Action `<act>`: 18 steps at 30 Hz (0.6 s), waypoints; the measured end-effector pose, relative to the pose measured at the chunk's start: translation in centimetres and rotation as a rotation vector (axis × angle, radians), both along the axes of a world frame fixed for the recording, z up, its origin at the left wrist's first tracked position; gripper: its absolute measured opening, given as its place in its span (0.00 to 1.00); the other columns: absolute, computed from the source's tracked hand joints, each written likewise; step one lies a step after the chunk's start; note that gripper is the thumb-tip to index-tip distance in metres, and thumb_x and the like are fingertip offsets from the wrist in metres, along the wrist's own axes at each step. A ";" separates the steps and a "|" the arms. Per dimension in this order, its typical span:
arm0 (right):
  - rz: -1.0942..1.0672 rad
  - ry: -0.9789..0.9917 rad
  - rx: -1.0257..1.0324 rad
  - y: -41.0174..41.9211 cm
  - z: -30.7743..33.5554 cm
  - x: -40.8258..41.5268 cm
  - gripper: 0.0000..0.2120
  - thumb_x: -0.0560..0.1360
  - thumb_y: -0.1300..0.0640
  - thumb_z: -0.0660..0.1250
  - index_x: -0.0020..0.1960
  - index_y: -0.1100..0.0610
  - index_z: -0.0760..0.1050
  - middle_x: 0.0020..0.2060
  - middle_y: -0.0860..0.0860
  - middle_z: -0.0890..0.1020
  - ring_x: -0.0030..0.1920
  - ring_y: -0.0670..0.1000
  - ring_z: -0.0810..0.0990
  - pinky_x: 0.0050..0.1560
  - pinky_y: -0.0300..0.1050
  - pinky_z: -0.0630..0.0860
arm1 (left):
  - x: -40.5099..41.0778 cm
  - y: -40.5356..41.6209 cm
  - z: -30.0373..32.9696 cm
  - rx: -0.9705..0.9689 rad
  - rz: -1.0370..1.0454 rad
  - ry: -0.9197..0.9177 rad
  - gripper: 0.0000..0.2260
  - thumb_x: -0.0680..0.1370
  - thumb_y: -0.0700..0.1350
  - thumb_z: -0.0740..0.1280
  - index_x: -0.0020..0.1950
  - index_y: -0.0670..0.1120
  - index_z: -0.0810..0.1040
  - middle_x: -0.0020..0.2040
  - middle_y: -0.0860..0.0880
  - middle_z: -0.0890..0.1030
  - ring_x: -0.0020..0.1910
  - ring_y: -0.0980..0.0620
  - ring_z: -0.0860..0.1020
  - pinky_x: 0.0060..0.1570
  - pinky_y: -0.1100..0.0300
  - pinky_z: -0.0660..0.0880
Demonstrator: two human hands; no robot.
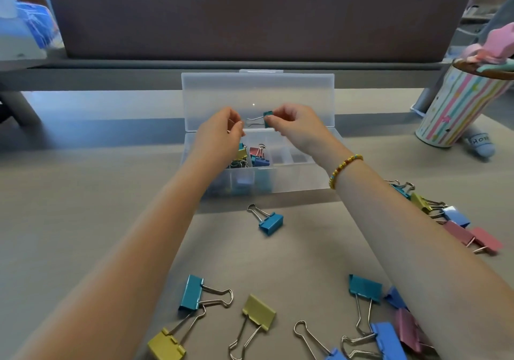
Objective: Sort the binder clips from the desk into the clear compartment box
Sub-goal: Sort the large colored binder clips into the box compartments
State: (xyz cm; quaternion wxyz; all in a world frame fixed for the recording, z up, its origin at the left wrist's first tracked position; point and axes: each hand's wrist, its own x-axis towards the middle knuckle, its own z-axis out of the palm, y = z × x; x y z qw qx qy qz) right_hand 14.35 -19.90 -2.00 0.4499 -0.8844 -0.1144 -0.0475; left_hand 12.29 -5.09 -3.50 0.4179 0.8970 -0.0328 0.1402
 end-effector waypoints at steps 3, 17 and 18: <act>0.030 -0.221 -0.344 -0.9 -0.3 0.0 0.06 0.76 0.53 0.66 0.48 0.56 0.73 0.43 0.51 0.75 0.43 0.50 0.72 0.41 0.40 0.70 | 0.0 0.6 -0.9 0.214 0.039 -0.048 0.09 0.81 0.42 0.56 0.57 0.45 0.74 0.55 0.44 0.74 0.51 0.47 0.74 0.52 0.54 0.73; 0.053 -0.285 -0.716 -4.2 0.0 -3.0 0.12 0.80 0.59 0.60 0.60 0.55 0.78 0.51 0.49 0.77 0.51 0.48 0.72 0.49 0.39 0.68 | -1.5 -2.2 0.4 0.288 -0.062 -0.100 0.11 0.80 0.41 0.56 0.59 0.43 0.75 0.55 0.43 0.75 0.53 0.47 0.73 0.54 0.55 0.71; 0.017 -0.251 -0.627 -5.6 0.0 -3.8 0.13 0.80 0.59 0.59 0.60 0.56 0.78 0.50 0.49 0.77 0.51 0.48 0.73 0.49 0.38 0.67 | -1.9 -3.3 0.6 0.275 -0.095 -0.132 0.11 0.80 0.41 0.56 0.58 0.43 0.75 0.54 0.44 0.76 0.51 0.48 0.73 0.51 0.57 0.70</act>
